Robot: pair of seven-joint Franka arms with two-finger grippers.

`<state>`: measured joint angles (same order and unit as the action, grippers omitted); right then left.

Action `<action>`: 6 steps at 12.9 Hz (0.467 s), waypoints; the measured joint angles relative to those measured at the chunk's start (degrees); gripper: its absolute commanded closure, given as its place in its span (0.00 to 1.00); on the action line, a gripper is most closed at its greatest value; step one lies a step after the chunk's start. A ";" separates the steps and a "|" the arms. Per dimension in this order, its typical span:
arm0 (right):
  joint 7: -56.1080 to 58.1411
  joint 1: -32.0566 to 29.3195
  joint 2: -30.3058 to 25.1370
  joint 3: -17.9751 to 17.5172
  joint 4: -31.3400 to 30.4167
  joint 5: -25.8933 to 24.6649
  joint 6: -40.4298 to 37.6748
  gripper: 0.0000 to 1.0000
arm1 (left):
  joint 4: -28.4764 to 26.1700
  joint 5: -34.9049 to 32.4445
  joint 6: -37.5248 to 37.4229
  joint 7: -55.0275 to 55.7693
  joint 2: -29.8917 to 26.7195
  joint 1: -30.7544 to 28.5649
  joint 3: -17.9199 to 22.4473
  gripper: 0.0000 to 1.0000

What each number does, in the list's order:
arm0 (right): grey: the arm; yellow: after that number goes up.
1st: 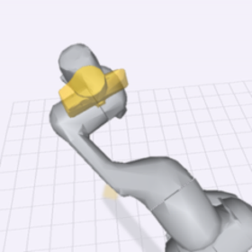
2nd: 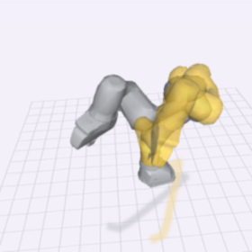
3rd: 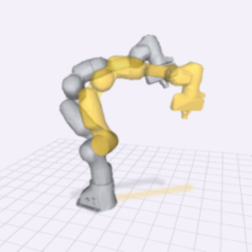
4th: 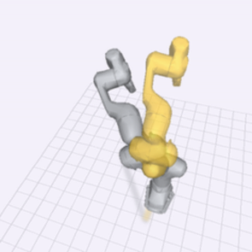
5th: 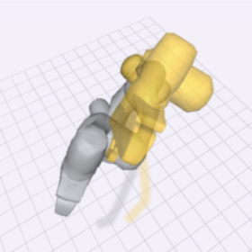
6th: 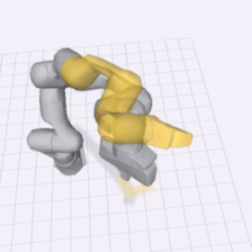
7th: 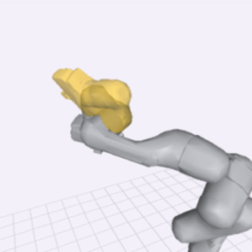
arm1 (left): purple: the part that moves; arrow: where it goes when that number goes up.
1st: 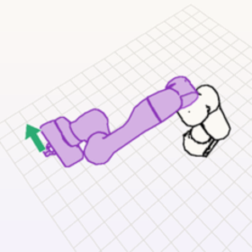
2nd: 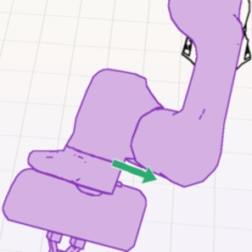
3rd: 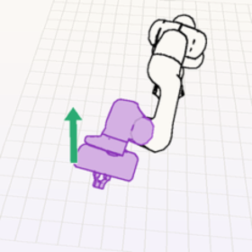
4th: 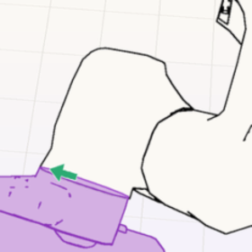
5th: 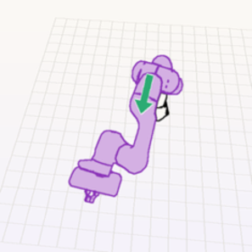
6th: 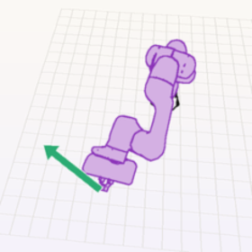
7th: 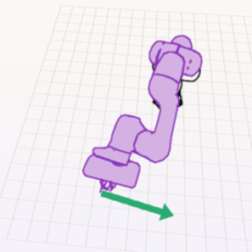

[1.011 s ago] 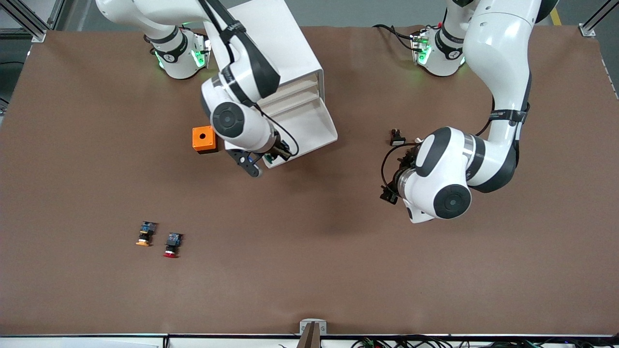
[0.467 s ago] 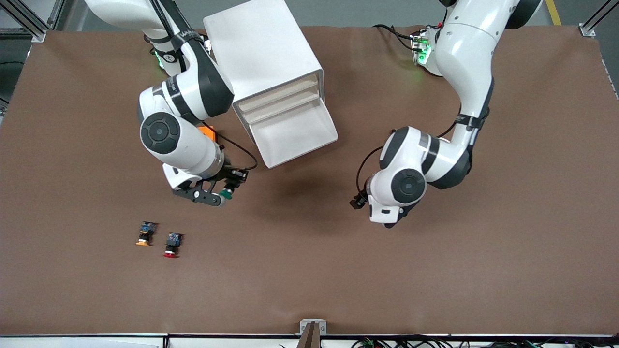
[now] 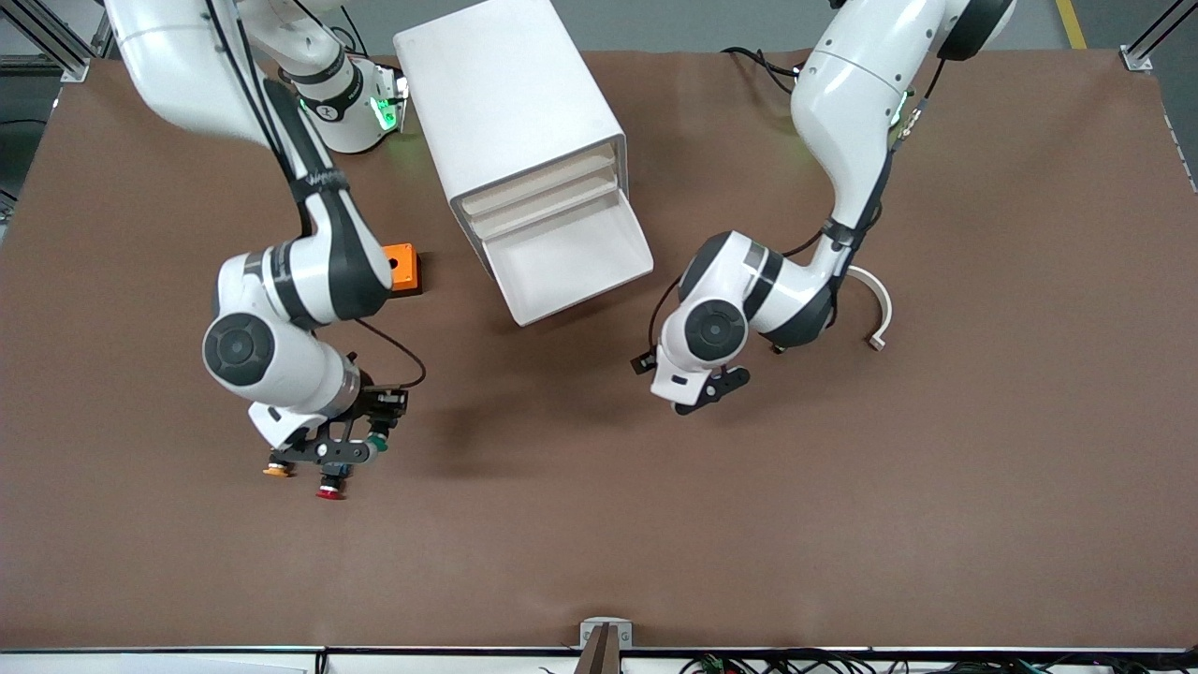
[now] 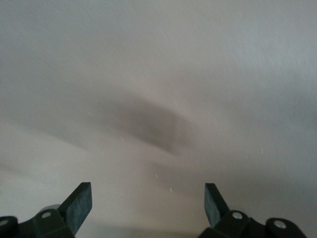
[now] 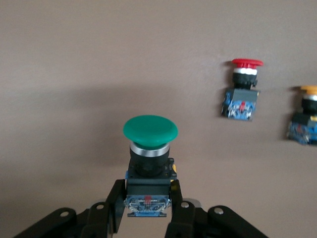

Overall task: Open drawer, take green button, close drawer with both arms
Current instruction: 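Lower the green button with the right gripper while the left gripper shuts the drawer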

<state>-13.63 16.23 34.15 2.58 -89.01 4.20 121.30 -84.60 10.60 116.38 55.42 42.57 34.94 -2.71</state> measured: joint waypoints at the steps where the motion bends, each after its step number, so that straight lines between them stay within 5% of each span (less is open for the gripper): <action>1: 0.46 -0.22 1.76 -0.01 0.23 -0.01 2.49 0.95 | -0.01 -0.01 0.03 -0.21 -0.02 1.26 -0.02 0.00; 6: 0.49 -0.27 7.70 -0.26 1.86 -1.03 12.02 0.93 | -0.03 -0.02 0.08 -0.20 -0.05 7.37 -0.19 0.00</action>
<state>-13.14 15.96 41.85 2.32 -87.15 3.17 133.31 -84.63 10.57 116.47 55.23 42.53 42.31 -2.89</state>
